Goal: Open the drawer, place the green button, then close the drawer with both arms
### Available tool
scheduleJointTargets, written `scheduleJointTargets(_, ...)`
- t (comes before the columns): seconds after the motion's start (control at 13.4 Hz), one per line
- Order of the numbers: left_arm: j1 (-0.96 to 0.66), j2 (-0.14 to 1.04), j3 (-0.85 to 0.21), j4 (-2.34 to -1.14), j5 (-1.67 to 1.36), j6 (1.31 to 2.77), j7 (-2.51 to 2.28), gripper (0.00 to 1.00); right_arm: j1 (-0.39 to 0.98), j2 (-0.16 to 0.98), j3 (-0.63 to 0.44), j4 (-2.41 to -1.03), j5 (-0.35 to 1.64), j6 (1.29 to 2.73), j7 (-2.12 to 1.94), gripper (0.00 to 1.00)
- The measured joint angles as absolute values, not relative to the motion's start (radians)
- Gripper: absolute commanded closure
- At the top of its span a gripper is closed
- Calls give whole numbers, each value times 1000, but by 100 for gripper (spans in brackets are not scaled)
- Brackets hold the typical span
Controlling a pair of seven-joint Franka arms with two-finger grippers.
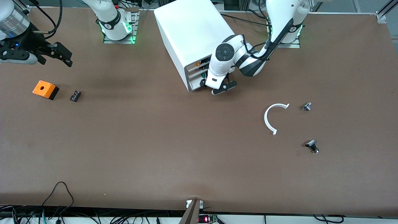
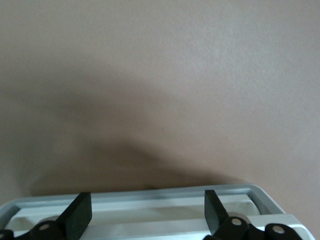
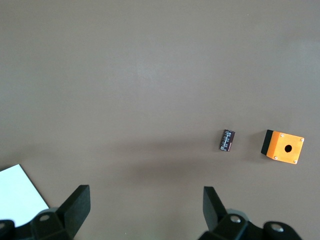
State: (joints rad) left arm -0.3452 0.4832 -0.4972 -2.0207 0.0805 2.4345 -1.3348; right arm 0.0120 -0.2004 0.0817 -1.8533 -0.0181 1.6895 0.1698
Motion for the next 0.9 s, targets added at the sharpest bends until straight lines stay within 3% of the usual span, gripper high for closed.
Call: scheduleJointTargets(0.9,-344,483,-528,-2023,60,2435,-1360,1,8,-196,70,-1850,-18,1692,134,0)
